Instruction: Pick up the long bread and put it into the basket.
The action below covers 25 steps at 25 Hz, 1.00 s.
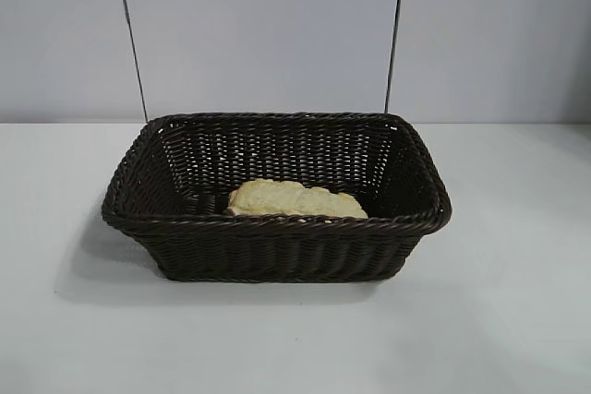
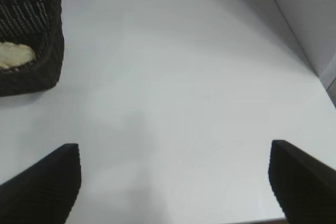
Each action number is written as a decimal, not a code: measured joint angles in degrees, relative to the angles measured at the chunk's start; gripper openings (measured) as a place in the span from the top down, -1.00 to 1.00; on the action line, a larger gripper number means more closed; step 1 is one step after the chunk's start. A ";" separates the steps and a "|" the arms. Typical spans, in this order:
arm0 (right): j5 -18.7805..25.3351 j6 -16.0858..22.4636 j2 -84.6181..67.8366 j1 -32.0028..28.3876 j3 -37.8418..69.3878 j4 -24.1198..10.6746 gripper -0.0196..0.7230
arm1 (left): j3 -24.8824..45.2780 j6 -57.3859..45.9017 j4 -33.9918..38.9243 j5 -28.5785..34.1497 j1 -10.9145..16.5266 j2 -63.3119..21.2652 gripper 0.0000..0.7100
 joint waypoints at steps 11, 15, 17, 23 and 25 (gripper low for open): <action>-1.74 0.00 0.00 0.00 0.27 0.11 -0.92 | 0.00 -0.05 0.00 0.00 0.00 0.00 -0.96; -2.23 0.00 0.00 0.00 0.27 0.13 -0.92 | 0.00 -0.05 0.00 0.00 0.00 0.00 -0.96; -2.47 0.00 0.00 0.00 0.27 0.13 -0.92 | 0.00 -0.05 0.00 0.00 0.00 0.00 -0.96; -2.57 0.00 0.00 0.00 0.27 0.13 -0.92 | 0.00 -0.05 0.00 0.00 0.00 0.00 -0.96; -2.57 0.00 0.00 0.00 0.27 0.13 -0.92 | 0.00 -0.05 0.00 0.00 0.00 0.00 -0.96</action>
